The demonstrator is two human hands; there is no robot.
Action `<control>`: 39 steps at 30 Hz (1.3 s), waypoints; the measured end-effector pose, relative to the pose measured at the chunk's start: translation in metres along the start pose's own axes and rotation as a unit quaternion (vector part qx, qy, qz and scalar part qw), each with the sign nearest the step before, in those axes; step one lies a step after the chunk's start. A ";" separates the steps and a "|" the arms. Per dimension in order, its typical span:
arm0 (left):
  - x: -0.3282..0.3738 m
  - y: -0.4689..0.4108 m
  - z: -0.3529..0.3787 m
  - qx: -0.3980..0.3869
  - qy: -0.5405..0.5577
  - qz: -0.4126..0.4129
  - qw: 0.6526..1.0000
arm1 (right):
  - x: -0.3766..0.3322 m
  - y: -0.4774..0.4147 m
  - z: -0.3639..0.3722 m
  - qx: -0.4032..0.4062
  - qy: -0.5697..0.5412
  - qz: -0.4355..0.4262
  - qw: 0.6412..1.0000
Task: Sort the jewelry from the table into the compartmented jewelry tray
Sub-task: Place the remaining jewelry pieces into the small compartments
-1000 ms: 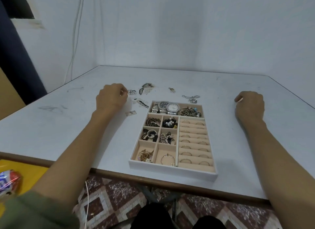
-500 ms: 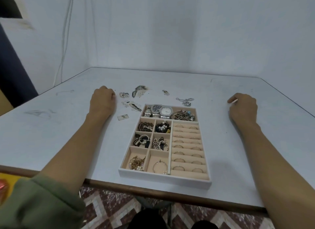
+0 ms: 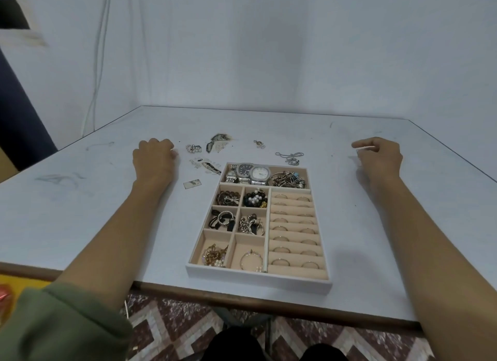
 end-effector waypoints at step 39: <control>0.072 0.104 -0.096 -0.195 0.625 0.112 0.747 | -0.065 0.044 0.053 -0.307 -0.288 0.100 0.902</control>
Point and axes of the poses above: each hand's wrist, its own y-axis away from the middle knuckle, its own z-axis out of the palm, x = y × z, the point moved 7 cm from there along -y, towards the middle knuckle, and after that the axes turned 10 degrees about -z, right-handed, at the moved point
